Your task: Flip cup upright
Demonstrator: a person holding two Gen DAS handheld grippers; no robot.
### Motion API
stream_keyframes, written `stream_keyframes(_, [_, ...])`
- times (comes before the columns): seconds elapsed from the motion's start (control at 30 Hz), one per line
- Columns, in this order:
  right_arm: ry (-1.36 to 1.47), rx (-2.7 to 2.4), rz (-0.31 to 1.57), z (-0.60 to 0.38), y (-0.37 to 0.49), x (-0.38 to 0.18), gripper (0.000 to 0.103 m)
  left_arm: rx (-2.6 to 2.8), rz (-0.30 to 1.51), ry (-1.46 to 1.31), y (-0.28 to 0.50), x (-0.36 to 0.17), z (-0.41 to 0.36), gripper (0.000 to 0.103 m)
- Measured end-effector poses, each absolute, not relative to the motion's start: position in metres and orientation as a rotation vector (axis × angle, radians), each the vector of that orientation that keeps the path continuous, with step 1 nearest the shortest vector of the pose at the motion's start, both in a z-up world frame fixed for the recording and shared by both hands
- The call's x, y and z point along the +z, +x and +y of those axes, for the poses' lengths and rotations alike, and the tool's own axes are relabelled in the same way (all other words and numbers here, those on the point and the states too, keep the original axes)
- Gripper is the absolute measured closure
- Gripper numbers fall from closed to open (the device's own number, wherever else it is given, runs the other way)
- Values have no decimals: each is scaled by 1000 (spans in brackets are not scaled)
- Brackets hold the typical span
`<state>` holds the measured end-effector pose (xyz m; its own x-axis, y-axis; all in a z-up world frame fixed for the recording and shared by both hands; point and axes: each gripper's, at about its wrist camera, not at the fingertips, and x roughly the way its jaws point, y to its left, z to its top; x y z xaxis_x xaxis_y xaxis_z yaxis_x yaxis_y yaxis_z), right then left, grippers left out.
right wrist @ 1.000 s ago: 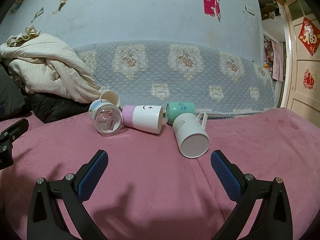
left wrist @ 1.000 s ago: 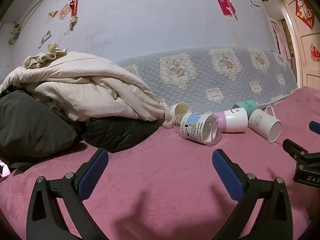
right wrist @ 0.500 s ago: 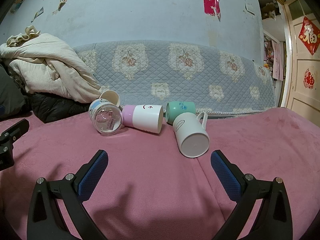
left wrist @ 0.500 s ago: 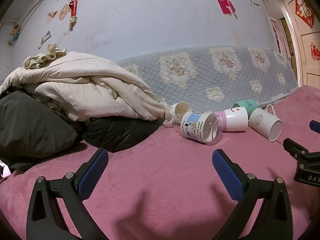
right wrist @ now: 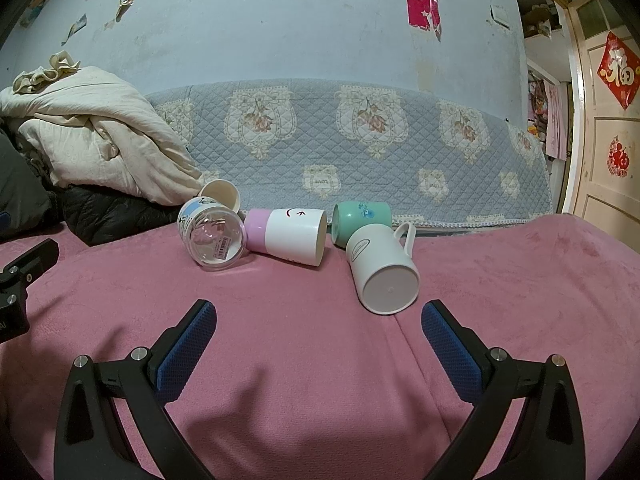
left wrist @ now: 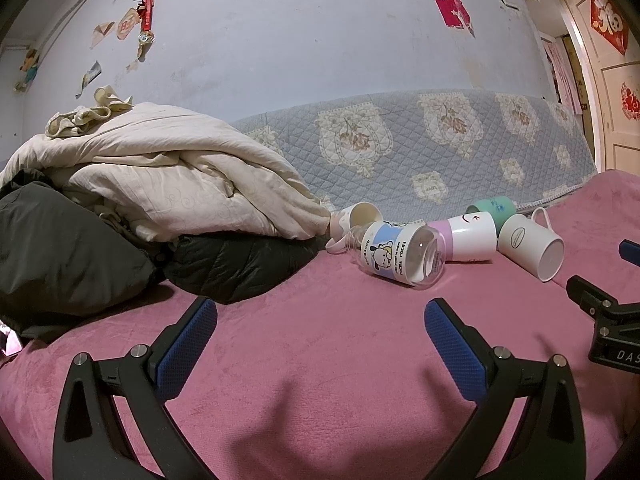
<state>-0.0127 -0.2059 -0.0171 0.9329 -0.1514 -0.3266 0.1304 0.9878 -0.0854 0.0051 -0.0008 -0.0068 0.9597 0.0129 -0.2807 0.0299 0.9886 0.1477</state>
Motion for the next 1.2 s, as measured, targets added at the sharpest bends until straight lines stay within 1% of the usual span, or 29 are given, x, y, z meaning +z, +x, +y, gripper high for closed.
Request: stream_keyframes(1.2, [-59, -144, 346, -207, -9, -16, 0, -8, 291, 155, 6, -7, -1, 0])
